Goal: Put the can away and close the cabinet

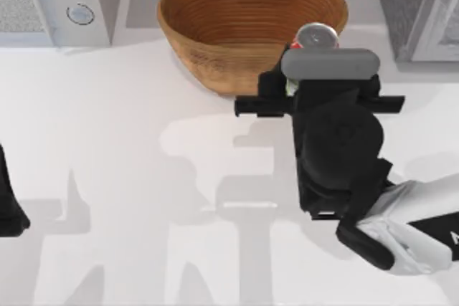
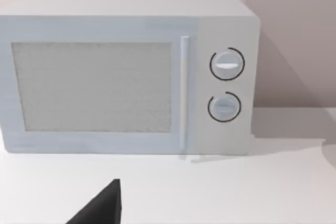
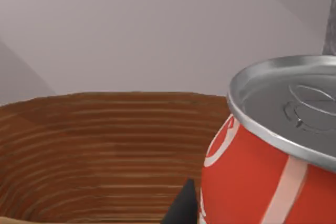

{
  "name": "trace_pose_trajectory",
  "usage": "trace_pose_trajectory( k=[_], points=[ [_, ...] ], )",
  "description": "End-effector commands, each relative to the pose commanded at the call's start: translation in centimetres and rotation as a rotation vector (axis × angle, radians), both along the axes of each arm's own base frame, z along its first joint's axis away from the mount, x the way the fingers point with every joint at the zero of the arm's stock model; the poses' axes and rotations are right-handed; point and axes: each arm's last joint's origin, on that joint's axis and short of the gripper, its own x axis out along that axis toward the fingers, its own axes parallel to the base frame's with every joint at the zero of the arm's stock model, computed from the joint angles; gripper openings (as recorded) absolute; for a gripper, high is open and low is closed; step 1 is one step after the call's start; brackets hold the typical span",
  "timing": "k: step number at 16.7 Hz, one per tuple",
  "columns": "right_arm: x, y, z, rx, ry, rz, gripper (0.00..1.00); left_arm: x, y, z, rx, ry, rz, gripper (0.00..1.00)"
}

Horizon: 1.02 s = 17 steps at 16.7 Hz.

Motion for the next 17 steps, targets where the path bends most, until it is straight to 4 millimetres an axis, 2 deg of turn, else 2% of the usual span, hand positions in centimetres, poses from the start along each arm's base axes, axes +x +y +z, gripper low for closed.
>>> trace_pose_trajectory(
  k=[3,6,9,12,15,17],
  points=[
    [0.1,-0.6,0.5,-0.001,0.0,0.0,0.0,0.0,0.0,0.0,0.0,0.0,0.0,1.0],
    [0.1,-3.1,2.3,-0.002,0.0,0.0,0.0,0.0,0.0,0.0,0.0,0.0,0.0,1.0],
    [-0.5,-7.0,4.6,-0.003,0.0,0.0,0.0,0.0,0.0,0.0,0.0,0.0,0.0,1.0],
    [-2.2,-11.7,6.5,-0.005,0.001,0.0,0.0,0.0,0.0,0.0,0.0,0.0,0.0,1.0],
    [-4.9,-16.2,7.1,-0.006,0.003,0.0,0.0,0.0,0.0,0.0,0.0,0.0,0.0,1.0],
    [-7.0,-18.7,6.8,-0.007,0.005,0.001,0.0,0.0,0.0,0.0,0.0,0.0,0.0,1.0]
  ],
)
